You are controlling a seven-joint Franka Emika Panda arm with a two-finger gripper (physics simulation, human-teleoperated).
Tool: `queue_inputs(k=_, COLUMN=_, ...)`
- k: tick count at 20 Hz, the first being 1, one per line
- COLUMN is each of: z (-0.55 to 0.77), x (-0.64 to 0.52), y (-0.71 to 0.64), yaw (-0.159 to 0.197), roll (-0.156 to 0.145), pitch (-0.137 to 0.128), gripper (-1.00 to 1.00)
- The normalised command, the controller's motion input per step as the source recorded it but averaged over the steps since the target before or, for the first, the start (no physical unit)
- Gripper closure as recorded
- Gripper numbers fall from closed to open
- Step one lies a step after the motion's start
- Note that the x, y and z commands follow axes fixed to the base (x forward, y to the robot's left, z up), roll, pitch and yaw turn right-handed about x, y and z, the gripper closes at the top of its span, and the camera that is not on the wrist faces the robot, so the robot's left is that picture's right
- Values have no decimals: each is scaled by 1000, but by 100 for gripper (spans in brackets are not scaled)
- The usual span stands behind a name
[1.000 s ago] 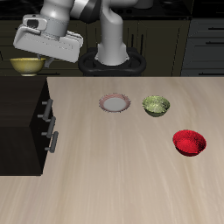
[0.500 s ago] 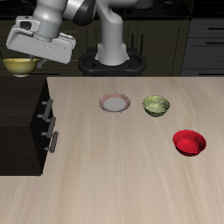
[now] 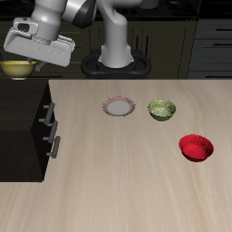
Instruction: Place the yellow bowl on top of the wooden cabinet
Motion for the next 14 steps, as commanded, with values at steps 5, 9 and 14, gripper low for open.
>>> queue_inputs(k=5, z=195, x=-27, y=9, yaw=2, roll=-6, pitch=-30, gripper=100)
queue_inputs(k=9, z=262, x=214, y=-110, yaw=-11, roll=-41, pitch=-21, gripper=100)
queue_inputs(k=14, z=185, x=103, y=58, yaw=-8, roll=18, pitch=-13, gripper=100)
